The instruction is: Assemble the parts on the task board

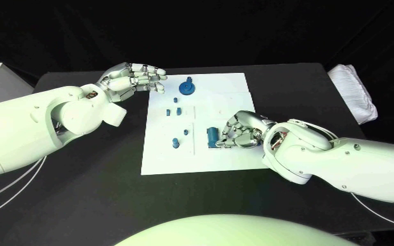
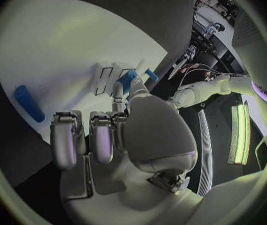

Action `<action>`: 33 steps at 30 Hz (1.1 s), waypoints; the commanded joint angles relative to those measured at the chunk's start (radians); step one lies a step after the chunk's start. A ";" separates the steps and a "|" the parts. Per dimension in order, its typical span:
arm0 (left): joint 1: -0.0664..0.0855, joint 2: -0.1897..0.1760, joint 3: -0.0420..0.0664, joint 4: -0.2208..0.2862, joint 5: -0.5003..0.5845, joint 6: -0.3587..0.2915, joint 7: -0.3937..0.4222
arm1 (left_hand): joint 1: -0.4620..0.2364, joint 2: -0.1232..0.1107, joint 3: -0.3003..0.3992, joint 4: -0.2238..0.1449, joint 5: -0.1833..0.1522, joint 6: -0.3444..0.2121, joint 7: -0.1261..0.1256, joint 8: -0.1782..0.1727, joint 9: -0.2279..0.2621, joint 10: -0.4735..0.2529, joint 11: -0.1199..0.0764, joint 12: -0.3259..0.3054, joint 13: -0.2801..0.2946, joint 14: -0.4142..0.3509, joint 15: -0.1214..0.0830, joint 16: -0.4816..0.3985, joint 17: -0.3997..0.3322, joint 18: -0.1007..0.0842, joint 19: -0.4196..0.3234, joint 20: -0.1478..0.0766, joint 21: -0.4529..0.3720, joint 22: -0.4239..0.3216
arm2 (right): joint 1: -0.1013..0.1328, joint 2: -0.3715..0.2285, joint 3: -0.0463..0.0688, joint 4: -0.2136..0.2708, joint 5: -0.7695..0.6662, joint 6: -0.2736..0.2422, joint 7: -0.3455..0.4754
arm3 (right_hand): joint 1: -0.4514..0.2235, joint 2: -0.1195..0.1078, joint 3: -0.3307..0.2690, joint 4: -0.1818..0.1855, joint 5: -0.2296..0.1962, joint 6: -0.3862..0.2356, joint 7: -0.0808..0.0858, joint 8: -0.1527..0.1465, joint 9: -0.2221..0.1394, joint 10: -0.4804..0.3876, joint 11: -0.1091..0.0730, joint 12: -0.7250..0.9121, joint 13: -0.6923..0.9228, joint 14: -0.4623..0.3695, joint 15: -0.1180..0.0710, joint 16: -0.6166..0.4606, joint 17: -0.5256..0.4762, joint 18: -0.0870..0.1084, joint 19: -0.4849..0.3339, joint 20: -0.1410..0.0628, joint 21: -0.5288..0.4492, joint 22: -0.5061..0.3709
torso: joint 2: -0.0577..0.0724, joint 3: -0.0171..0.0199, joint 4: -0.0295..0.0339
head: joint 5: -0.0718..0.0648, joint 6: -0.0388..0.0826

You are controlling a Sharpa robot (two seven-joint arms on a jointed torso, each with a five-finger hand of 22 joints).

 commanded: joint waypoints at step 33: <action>0.000 -0.009 0.001 0.001 0.005 0.025 -0.005 | -0.004 0.007 0.004 0.007 0.001 0.001 0.020 0.007 0.001 -0.011 -0.001 0.005 0.000 -0.003 0.007 -0.007 0.002 0.008 -0.002 0.006 -0.008 -0.002 | -0.010 0.020 -0.001 -0.026 0.008 0.038 -0.014 | 0.017 -0.034 0.024 -0.008 -0.002 0.000 0.001 -0.010 -0.008 0.084 0.001 -0.006 0.240 0.093 -0.006 -0.004 0.217 -0.015 0.091 -0.006 -0.002 0.245 | 0.000 0.0010 -0.0020 | 0.007 -0.011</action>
